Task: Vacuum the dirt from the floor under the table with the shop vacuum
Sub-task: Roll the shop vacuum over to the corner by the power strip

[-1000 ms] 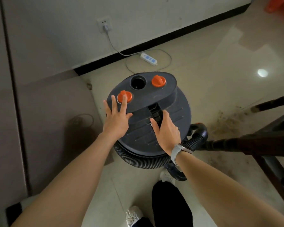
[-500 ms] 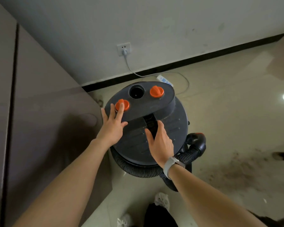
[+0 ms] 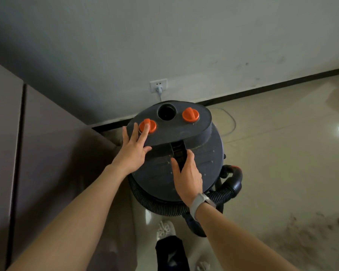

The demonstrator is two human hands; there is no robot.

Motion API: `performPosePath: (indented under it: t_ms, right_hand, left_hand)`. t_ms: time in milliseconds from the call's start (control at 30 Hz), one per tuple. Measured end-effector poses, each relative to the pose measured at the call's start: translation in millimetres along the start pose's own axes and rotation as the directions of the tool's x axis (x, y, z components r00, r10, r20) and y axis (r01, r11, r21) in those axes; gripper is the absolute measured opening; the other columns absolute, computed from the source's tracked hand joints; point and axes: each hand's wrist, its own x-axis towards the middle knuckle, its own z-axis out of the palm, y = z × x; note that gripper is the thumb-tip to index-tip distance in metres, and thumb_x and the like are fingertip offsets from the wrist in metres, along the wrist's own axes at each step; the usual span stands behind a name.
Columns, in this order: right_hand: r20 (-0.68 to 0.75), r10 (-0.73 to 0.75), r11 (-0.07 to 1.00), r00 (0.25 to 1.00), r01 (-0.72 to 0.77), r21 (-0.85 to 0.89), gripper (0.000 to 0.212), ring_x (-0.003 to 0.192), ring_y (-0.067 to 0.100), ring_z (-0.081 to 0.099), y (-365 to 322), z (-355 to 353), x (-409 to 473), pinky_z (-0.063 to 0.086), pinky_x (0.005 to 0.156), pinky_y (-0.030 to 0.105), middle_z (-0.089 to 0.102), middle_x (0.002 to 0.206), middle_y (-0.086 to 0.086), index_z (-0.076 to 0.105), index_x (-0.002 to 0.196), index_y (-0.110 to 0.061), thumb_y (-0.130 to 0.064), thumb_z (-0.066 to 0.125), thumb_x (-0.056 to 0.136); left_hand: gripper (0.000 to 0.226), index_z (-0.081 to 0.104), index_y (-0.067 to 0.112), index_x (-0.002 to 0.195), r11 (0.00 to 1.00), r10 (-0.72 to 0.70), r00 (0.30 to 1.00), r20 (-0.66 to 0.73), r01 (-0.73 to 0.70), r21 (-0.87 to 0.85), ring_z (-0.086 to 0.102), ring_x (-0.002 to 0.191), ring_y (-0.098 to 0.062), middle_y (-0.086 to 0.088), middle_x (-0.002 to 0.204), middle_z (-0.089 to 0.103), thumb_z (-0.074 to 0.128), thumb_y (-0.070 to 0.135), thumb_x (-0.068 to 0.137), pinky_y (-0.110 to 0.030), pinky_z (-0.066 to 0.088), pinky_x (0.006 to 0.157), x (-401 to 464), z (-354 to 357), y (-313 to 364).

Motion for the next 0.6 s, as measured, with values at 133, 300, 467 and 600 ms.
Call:
performPosePath:
  t_ms: [133,300,467,600]
  right_hand:
    - [0.055,0.049,0.998,0.997,-0.051,0.039,0.056,0.11,0.035,0.058,-21,11,18,0.048,0.09,0.049,0.051,0.136,0.002,0.019,0.142,-0.024,-0.048,0.04,0.096]
    - [0.119,0.055,0.998,0.991,-0.058,0.027,0.063,0.115,0.038,0.054,-33,18,31,0.044,0.092,0.045,0.048,0.139,0.005,0.011,0.147,-0.02,-0.046,0.039,0.097]
    - [0.213,-0.031,0.997,0.977,0.015,0.077,0.058,0.114,0.03,0.056,-22,9,32,0.047,0.092,0.046,0.049,0.136,0.003,0.015,0.146,-0.025,-0.043,0.041,0.097]
    - [0.056,-0.284,0.93,0.957,0.289,-0.225,0.047,0.109,0.029,0.056,13,-39,44,0.048,0.072,0.033,0.052,0.122,0.009,0.042,0.138,-0.014,-0.033,0.046,0.096]
  left_hand:
    - [0.076,-0.02,0.029,0.147,0.999,0.01,1.0,0.017,-0.011,0.043,-0.027,0.14,-0.034,-0.006,0.157,-0.02,0.04,0.025,0.1,-0.049,-0.004,0.116,25,-21,-11]
    - [0.068,-0.011,0.027,0.15,0.999,-0.02,0.996,-0.09,0.017,-0.036,-0.021,0.143,-0.026,-0.003,0.159,-0.015,0.036,0.028,0.101,-0.04,0.005,0.117,30,-25,-14]
    - [0.056,0.024,0.018,0.149,0.825,-0.372,0.857,-0.357,0.129,-0.55,0.021,0.142,-0.019,-0.006,0.157,0.014,0.047,0.025,0.098,-0.024,0.026,0.104,-2,1,9]
    - [0.039,0.047,0.013,0.132,0.621,-0.515,0.823,-0.241,0.164,-0.766,0.054,0.109,-0.015,0.001,0.119,0.052,0.051,0.027,0.096,-0.018,0.037,0.082,-16,26,49]
